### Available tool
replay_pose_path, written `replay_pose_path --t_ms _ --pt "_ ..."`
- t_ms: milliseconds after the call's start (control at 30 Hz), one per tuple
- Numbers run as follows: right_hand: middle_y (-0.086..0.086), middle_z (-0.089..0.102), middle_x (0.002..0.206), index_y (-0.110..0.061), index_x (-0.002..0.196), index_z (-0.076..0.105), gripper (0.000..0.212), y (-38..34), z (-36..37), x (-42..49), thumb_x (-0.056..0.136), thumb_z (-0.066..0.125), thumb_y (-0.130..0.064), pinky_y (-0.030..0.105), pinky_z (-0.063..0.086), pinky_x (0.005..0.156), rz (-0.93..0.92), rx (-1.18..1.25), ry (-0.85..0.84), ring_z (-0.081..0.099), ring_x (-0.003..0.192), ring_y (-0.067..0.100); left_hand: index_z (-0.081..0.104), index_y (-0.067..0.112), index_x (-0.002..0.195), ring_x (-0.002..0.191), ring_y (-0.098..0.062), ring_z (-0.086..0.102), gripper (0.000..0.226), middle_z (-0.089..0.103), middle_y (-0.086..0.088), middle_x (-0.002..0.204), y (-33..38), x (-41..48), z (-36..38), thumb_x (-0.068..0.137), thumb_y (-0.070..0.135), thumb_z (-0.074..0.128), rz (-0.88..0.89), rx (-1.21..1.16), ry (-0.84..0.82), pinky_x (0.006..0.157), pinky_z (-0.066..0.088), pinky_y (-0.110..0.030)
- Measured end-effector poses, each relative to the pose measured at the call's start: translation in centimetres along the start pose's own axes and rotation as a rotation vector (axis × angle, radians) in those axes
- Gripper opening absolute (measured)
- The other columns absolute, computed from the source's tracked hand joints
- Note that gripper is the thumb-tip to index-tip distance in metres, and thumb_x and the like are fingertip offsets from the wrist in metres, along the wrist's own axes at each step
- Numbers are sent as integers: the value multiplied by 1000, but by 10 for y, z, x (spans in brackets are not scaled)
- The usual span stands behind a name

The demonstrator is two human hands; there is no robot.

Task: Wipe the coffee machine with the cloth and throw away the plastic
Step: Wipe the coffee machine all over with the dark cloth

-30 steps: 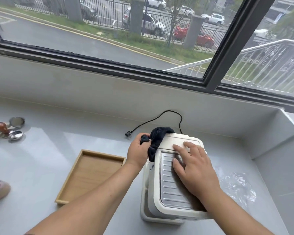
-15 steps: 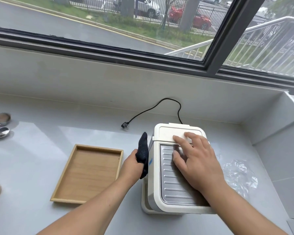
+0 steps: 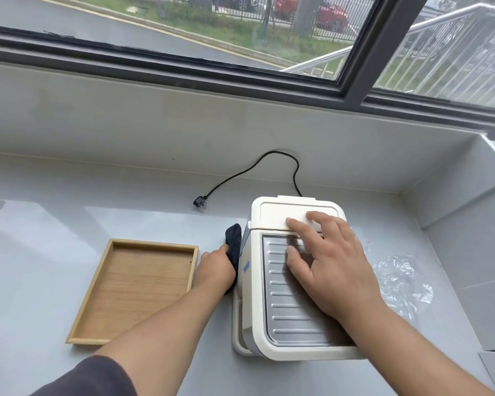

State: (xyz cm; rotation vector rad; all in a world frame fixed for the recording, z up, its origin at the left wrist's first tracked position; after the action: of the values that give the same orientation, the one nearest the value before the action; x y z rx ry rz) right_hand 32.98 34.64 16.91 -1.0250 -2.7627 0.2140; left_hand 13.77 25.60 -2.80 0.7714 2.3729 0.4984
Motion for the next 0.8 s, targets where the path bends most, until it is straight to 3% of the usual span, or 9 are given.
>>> replay_pose_path --t_ms 233,533,800 --pt "0 51 149 -40 144 57 51 0 -1 -2 95 47 -54 43 36 115 -1 -19 6 39 140 23 57 17 120 106 -31 63 33 72 -8 110 2 -1 2 91 7 45 13 146 -41 82 53 -37" --pt "1 53 148 -39 144 57 54 0 -1 -3 96 41 -56 44 35 116 -18 -14 22 38 138 24 60 28 108 90 -27 66 19 70 2 98 -17 -59 15 95 27 45 -3 18 -59 83 58 -38" --pt "5 53 149 -38 146 57 54 1 0 -3 96 42 -54 45 34 118 -27 11 32 40 138 26 57 22 111 94 -28 65 17 69 -2 106 -31 -104 32 95 21 52 -105 -65 -34 79 53 -37"
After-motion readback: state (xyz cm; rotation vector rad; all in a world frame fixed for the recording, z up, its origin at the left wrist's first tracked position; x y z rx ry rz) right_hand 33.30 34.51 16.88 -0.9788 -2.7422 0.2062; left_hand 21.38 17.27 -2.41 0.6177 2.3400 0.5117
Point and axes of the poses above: each hand's wrist, its own x-axis towards the middle knuckle, its own z-axis out of the palm, y = z × x, the point moved 1 cm from there along x, towards the middle knuckle
